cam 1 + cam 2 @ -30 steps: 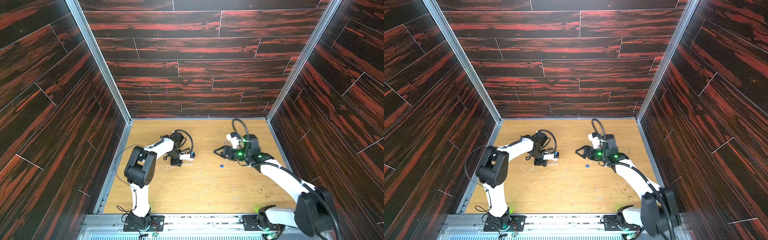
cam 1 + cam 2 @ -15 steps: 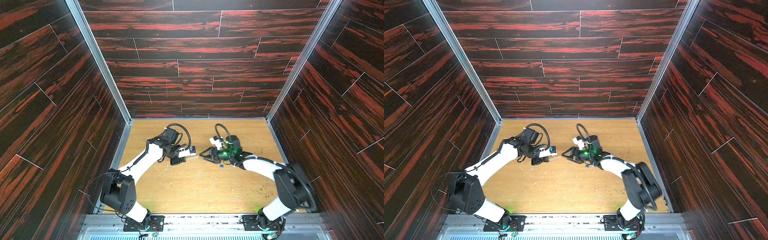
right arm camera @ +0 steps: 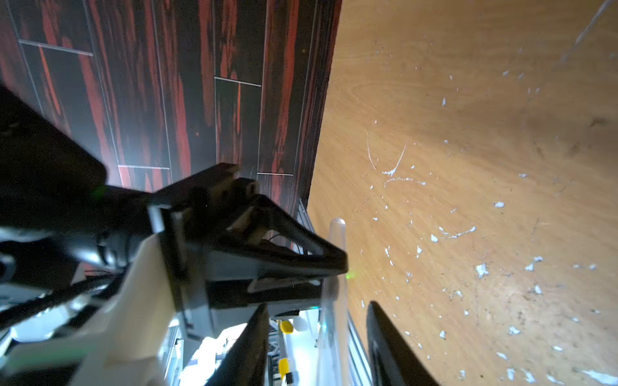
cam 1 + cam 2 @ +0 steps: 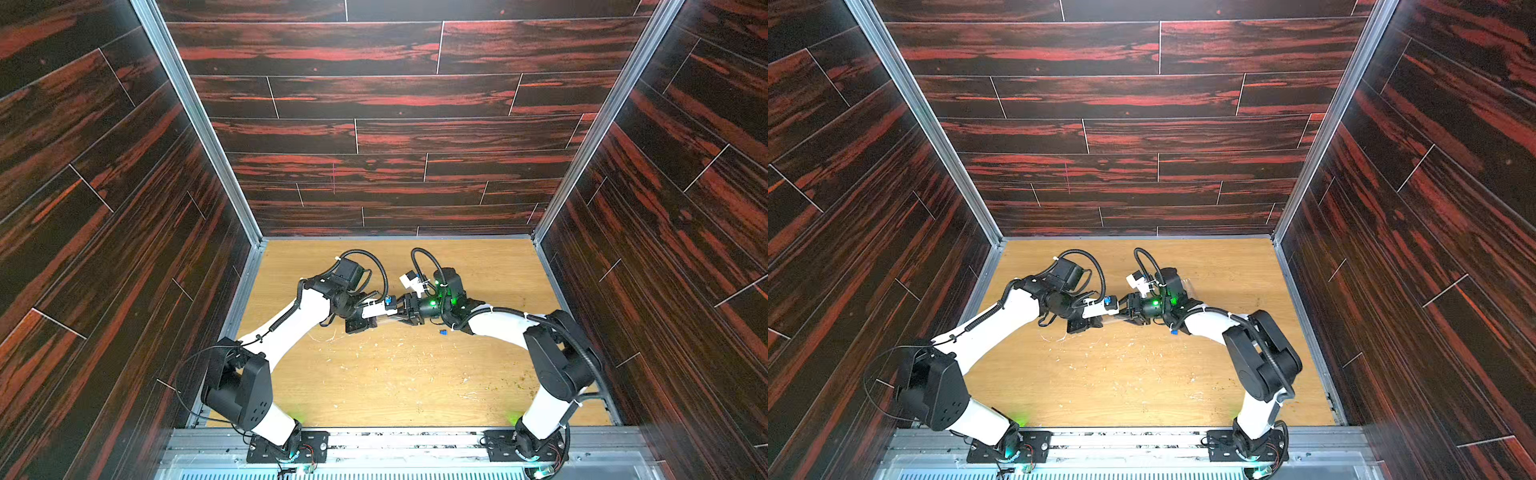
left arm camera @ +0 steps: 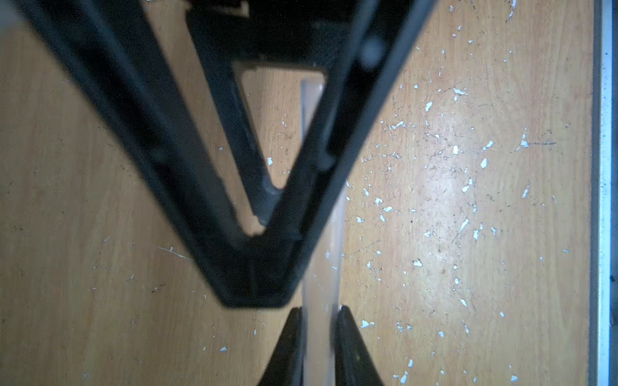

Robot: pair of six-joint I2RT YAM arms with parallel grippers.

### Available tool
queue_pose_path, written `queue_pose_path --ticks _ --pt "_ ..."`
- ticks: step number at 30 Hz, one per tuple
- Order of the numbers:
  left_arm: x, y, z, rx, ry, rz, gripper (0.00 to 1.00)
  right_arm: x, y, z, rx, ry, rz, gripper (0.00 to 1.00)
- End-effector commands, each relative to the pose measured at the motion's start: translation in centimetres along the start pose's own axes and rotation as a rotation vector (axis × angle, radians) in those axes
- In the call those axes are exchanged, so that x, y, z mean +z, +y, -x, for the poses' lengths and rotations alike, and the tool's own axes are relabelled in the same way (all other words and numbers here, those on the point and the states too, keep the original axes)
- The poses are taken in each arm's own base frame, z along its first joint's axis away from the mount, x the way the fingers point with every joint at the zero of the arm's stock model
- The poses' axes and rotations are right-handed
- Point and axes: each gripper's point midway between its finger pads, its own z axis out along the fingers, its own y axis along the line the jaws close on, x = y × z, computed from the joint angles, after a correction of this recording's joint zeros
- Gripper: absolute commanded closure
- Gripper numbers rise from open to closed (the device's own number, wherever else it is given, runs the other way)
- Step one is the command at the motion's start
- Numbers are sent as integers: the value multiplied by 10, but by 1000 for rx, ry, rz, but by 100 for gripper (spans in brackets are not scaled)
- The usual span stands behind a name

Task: Insert stoppers into test tubes
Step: Pick up the test tube at the center of the board.

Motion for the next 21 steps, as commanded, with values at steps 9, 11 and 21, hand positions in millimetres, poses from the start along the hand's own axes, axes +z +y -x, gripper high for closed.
queue_pose_path --ticks 9,11,21 --pt "-17 3 13 23 -20 23 92 20 1 -5 13 80 15 67" --pt "-18 3 14 24 -20 28 92 22 -1 -6 19 87 12 70" --pt "-25 5 15 13 -20 57 60 22 3 -8 15 94 14 90"
